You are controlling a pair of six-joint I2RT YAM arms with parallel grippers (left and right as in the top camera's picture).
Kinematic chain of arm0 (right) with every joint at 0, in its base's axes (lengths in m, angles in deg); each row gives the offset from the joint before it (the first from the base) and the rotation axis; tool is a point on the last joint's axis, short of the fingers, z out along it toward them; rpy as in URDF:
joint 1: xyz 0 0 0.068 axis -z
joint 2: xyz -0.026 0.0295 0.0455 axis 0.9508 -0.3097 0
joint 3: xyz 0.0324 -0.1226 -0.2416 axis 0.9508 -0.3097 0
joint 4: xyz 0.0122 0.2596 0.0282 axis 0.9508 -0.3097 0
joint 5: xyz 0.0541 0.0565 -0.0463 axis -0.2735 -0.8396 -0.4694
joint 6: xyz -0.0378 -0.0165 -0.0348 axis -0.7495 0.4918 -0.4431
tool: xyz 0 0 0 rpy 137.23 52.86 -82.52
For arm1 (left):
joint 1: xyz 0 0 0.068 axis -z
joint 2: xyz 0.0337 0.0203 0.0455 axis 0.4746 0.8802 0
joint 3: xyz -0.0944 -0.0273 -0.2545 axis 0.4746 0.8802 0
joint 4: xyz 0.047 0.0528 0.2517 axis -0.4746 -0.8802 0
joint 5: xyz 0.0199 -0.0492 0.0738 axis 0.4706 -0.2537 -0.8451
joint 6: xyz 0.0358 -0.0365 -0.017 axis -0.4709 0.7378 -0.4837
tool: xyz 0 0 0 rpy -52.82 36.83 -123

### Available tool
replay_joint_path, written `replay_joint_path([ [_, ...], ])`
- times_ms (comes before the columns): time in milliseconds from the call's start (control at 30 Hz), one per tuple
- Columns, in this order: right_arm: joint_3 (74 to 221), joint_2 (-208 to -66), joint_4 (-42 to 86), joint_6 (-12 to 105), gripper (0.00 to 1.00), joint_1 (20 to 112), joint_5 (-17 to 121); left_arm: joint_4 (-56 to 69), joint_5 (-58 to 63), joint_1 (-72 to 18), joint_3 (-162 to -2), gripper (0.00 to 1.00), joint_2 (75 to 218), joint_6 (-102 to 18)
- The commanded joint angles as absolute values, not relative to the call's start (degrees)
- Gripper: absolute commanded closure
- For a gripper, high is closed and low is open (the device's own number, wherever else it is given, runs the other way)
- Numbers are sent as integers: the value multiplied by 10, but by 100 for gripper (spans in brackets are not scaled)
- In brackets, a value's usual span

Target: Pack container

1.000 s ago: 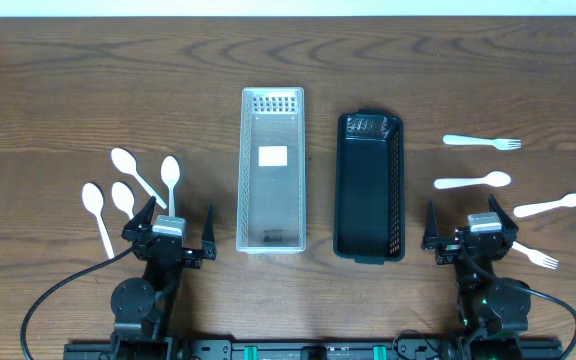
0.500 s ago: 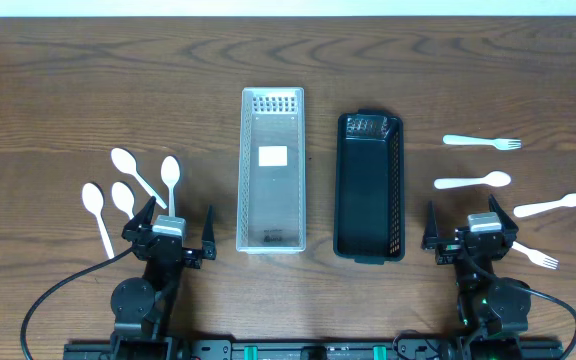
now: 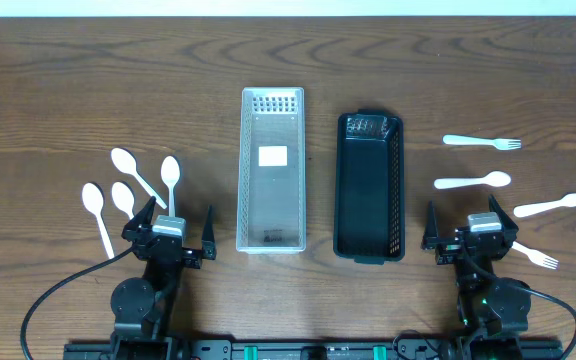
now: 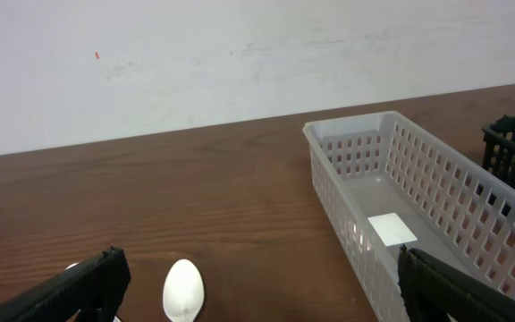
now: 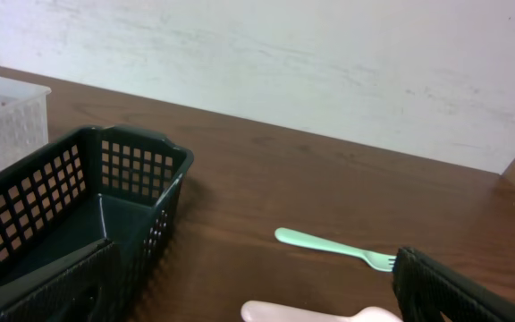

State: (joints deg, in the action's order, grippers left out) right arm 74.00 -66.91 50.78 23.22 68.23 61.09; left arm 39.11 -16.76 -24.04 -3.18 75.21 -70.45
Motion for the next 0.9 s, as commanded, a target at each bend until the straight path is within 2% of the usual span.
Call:
replay_joint_path([
  [0,739,-665,506,230,1,678,609,370,-155,-239,-23,2,748,-697],
  [733,739,-665,505,230,1,678,610,371,-155,-239,-23,2,748,-697],
  [867,739,-665,517,288,1,679,611,376,-155,-239,-24,2,748,-670],
])
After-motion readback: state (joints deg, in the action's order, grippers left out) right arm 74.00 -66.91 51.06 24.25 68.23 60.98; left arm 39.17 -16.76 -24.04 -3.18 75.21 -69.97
